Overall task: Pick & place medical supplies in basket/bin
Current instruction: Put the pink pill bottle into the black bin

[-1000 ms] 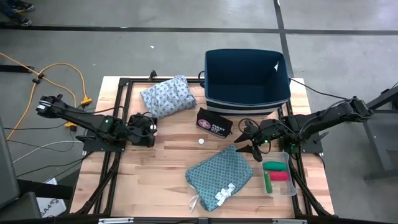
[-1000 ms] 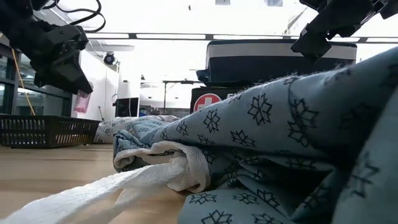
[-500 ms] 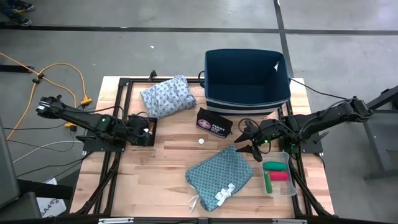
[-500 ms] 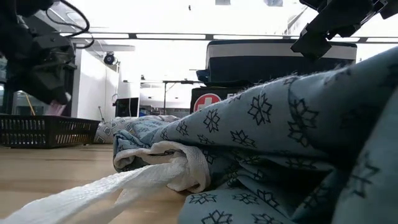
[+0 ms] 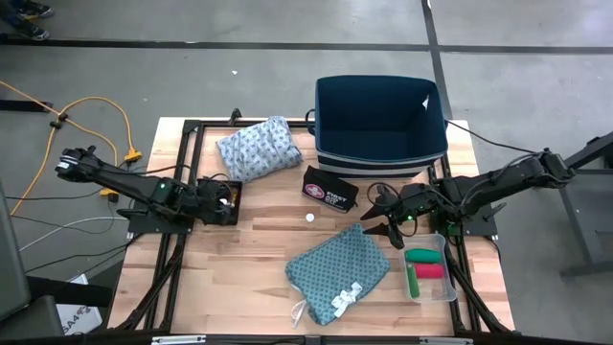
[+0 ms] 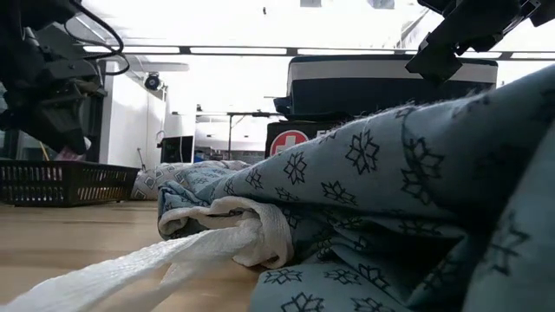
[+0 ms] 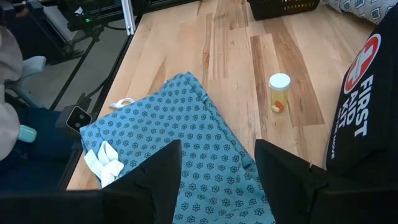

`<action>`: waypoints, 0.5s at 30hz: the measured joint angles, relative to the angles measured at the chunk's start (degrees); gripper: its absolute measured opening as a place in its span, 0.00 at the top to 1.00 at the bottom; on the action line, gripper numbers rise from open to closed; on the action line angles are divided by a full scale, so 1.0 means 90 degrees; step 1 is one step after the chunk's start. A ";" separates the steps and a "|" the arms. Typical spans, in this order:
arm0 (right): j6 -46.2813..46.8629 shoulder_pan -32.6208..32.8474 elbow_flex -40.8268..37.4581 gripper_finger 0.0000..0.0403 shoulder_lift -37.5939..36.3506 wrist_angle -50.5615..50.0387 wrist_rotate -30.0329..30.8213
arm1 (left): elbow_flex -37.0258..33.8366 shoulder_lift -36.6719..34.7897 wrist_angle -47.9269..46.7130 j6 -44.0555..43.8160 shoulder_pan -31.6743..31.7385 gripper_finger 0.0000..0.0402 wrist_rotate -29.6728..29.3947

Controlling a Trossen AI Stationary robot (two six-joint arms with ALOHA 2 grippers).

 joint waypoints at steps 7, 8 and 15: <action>0.0001 0.0000 0.0000 0.52 -0.0001 0.0000 -0.0001 | 0.0000 0.0108 0.0063 0.0002 0.0000 0.71 -0.0026; 0.0000 0.0000 0.0000 0.52 0.0000 0.0000 -0.0001 | 0.0000 0.0108 0.0091 0.0002 0.0000 0.70 -0.0038; 0.0001 0.0001 0.0000 0.52 0.0000 0.0000 -0.0002 | 0.0002 0.0144 0.0181 -0.0293 0.0000 0.58 -0.0074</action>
